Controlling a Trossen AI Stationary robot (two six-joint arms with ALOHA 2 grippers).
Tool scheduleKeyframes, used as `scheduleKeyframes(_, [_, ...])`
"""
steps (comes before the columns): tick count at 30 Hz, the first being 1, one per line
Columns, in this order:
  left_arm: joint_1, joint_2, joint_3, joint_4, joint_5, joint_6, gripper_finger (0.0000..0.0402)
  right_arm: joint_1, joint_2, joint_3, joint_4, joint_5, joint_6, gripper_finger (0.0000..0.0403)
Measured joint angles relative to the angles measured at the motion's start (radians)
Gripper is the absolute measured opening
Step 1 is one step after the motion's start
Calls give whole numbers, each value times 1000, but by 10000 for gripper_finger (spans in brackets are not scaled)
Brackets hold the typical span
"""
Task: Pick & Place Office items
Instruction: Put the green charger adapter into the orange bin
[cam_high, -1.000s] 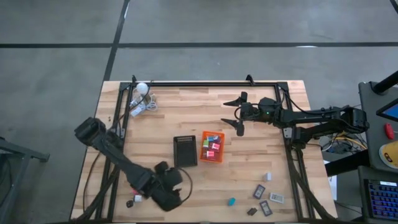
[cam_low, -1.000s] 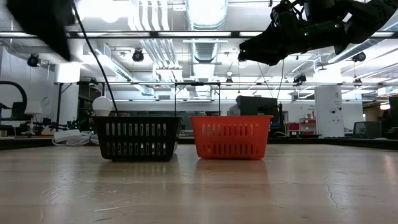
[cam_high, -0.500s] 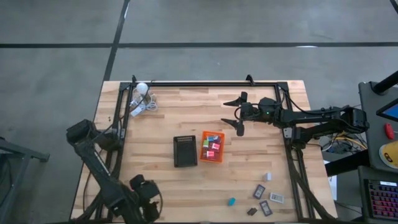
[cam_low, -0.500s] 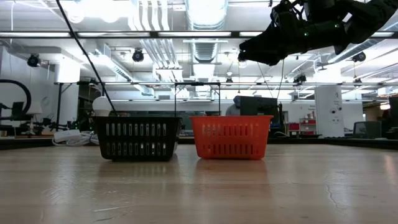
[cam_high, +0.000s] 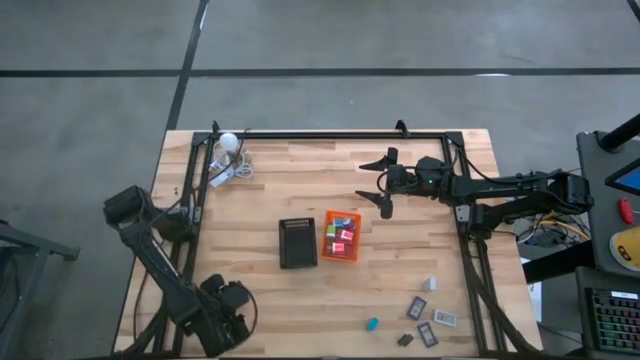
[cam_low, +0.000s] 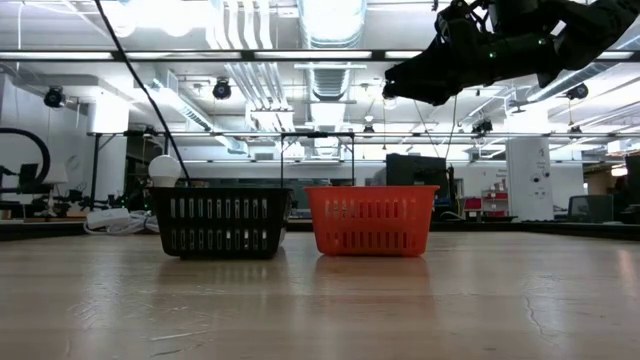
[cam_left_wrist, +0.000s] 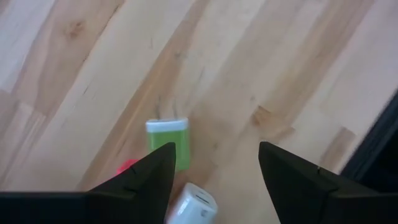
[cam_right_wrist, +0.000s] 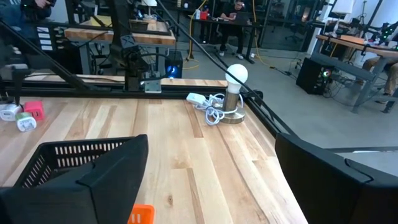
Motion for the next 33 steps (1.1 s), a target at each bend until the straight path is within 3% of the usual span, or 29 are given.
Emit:
scheduleKeyframes(11, [0,-214,-333,313,6,-53,236,0,1,0,0,0,0,345])
scheduleKeyframes(16, [1,-279,-428,413,12,-49,236,0,1,0,0,0,0,350])
scheduleKeyframes(33, [2,-251,-413,421,21,6,236,-1,1,0,0,0,0,347])
